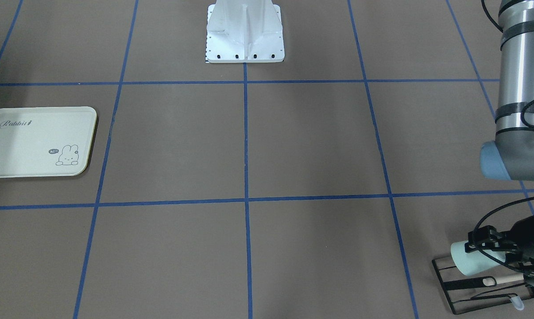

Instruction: Left arm grabs green cup and hands to right arm on tray

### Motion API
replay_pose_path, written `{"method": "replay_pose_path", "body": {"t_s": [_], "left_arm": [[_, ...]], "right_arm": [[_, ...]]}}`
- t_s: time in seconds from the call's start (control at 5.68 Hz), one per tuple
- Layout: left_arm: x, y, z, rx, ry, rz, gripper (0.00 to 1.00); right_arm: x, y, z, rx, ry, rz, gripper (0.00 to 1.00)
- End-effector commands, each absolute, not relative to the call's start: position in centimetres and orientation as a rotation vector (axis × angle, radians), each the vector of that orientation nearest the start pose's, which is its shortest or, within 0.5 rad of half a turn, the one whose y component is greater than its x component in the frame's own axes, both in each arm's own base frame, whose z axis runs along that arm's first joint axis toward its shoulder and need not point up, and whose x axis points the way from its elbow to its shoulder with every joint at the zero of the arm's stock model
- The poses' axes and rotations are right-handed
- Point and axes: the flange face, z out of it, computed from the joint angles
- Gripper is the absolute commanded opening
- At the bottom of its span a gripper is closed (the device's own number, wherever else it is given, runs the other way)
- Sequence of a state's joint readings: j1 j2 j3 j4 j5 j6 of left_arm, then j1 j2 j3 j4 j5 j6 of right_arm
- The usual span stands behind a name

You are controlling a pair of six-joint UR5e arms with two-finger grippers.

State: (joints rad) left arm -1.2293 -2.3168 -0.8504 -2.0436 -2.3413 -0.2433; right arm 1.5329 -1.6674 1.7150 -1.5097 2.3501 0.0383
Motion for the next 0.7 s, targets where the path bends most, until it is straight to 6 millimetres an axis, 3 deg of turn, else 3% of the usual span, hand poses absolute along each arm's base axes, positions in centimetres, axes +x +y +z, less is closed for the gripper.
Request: {"method": "replay_pose_path", "body": {"t_s": [0.0, 0.18, 0.35, 0.53], "left_arm": [[21.4, -77.6, 48.7, 0.233, 0.84, 0.293, 0.91], [21.3, -77.7, 48.9, 0.232, 0.829, 0.289, 0.82], [21.1, -77.7, 48.8, 0.235, 0.831, 0.287, 0.51], [20.3, -78.0, 48.3, 0.246, 0.833, 0.278, 0.34]], "right_arm": [[4.6, -46.0, 62.6, 0.075, -0.782, -0.043, 1.0], [4.6, -46.0, 62.5, 0.076, -0.782, -0.044, 1.0], [4.6, -46.1, 62.4, 0.078, -0.782, -0.044, 1.0], [4.6, -46.2, 62.3, 0.09, -0.782, -0.047, 1.0]]}}
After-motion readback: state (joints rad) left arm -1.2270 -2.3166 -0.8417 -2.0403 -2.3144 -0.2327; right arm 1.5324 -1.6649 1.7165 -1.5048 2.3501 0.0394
